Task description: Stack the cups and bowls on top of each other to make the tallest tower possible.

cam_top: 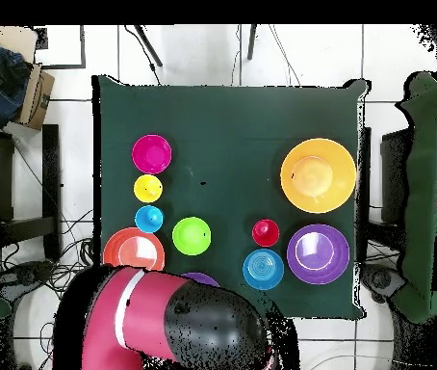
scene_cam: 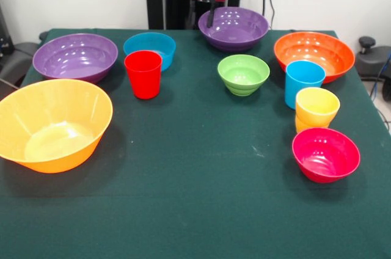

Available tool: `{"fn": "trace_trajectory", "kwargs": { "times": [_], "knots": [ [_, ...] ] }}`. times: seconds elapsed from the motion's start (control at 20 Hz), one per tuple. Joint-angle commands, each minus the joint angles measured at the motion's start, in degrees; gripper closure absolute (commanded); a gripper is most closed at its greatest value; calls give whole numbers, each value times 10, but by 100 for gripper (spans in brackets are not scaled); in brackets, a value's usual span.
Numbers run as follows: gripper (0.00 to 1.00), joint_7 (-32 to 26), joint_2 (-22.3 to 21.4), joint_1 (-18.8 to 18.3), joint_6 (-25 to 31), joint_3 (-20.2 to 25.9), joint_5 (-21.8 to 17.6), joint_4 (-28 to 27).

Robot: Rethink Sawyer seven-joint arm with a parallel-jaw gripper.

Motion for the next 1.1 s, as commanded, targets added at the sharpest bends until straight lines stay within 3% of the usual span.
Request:
{"fn": "trace_trajectory", "kwargs": {
  "times": [0.05,1.1],
  "knots": [
    [0,90,56,-16,117,67,-15,-27],
    [0,72,72,5,102,57,-11,-44]
  ]
}}
